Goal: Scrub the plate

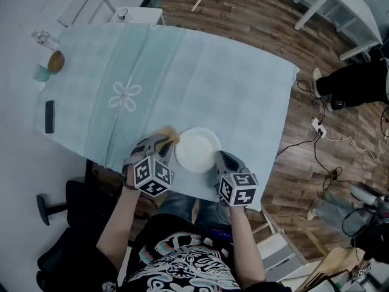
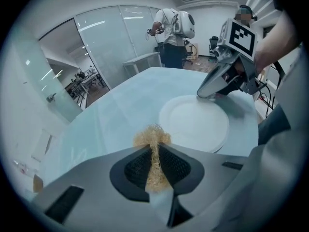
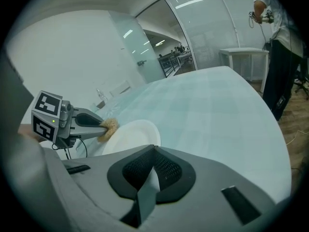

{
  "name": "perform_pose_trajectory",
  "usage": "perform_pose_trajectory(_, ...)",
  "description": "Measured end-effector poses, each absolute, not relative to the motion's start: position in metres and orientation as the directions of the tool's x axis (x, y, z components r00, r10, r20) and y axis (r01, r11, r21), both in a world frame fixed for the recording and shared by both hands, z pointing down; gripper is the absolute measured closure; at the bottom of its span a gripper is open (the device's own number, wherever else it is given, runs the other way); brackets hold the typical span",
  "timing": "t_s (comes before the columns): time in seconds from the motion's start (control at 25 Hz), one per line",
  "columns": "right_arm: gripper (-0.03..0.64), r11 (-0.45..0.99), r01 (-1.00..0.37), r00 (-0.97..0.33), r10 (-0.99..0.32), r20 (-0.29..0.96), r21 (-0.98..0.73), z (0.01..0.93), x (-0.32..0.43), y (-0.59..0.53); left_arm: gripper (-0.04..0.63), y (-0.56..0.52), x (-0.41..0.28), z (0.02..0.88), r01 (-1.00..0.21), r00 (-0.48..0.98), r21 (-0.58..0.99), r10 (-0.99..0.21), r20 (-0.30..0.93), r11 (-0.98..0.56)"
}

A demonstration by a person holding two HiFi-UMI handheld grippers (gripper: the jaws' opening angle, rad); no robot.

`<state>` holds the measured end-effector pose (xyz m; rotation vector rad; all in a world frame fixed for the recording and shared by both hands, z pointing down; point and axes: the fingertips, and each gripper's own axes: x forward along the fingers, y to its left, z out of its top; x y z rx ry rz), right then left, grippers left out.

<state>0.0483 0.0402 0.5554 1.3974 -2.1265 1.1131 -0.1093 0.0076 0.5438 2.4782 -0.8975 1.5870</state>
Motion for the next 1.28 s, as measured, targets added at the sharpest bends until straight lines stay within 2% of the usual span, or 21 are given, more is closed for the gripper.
perform_pose_trajectory(0.16, 0.607, 0.240, -0.896, -0.434, -0.657, 0.617, -0.375, 0.536, 0.045, 0.028, 0.511, 0.000, -0.128, 0.537, -0.603, 0.305, -0.219, -0.475, 0.826, -0.767)
perform_pose_trajectory(0.32, 0.607, 0.287, -0.911, -0.409, -0.711, 0.572, -0.295, 0.514, 0.045, 0.015, 0.458, -0.004, -0.136, 0.531, -0.684, 0.342, -0.149, -0.494, 0.800, -0.714)
perform_pose_trajectory(0.4, 0.607, 0.314, -0.921, -0.391, -0.749, 0.535, -0.233, 0.499, 0.045, 0.011, 0.406, -0.004, -0.136, 0.528, -0.716, 0.368, -0.101, -0.496, 0.786, -0.691)
perform_pose_trajectory(0.52, 0.607, 0.349, -0.925, -0.375, -0.793, 0.479, -0.147, 0.478, 0.044, 0.007, 0.385, -0.007, -0.137, 0.523, -0.752, 0.401, -0.049, -0.515, 0.758, -0.658)
perform_pose_trajectory(0.6, 0.609, 0.366, -0.921, -0.385, -0.811, 0.440, -0.132, 0.466, 0.042, 0.007, 0.374, -0.013, -0.142, 0.515, -0.782, 0.399, -0.046, -0.556, 0.729, -0.621)
perform_pose_trajectory(0.68, 0.607, 0.363, -0.923, -0.383, -0.830, 0.405, -0.129, 0.454, 0.047, 0.007, 0.333, -0.022, -0.146, 0.501, -0.814, 0.383, -0.066, -0.619, 0.686, -0.577)
perform_pose_trajectory(0.8, 0.609, 0.334, -0.935, -0.355, -0.860, 0.367, -0.120, 0.439, 0.060, 0.007, 0.331, -0.032, -0.152, 0.478, -0.853, 0.372, -0.067, -0.692, 0.619, -0.518)
perform_pose_trajectory(0.96, 0.609, 0.327, -0.941, -0.337, -0.886, 0.317, -0.086, 0.422, 0.065, 0.006, 0.428, -0.038, -0.157, 0.448, -0.898, 0.369, -0.017, -0.772, 0.517, -0.441)
perform_pose_trajectory(1.04, 0.609, 0.331, -0.942, -0.332, -0.896, 0.294, -0.055, 0.414, 0.064, 0.005, 0.538, -0.039, -0.155, 0.435, -0.905, 0.373, -0.007, -0.802, 0.466, -0.425)
perform_pose_trajectory(1.08, 0.609, 0.334, -0.942, -0.330, -0.900, 0.285, -0.038, 0.410, 0.064, 0.005, 0.572, -0.038, -0.152, 0.428, -0.902, 0.389, 0.003, -0.810, 0.439, -0.431)
perform_pose_trajectory(1.28, 0.611, 0.327, -0.945, -0.320, -0.918, 0.233, -0.005, 0.384, 0.072, 0.004, 0.572, -0.027, -0.119, 0.393, -0.860, 0.474, -0.023, -0.814, 0.335, -0.510)
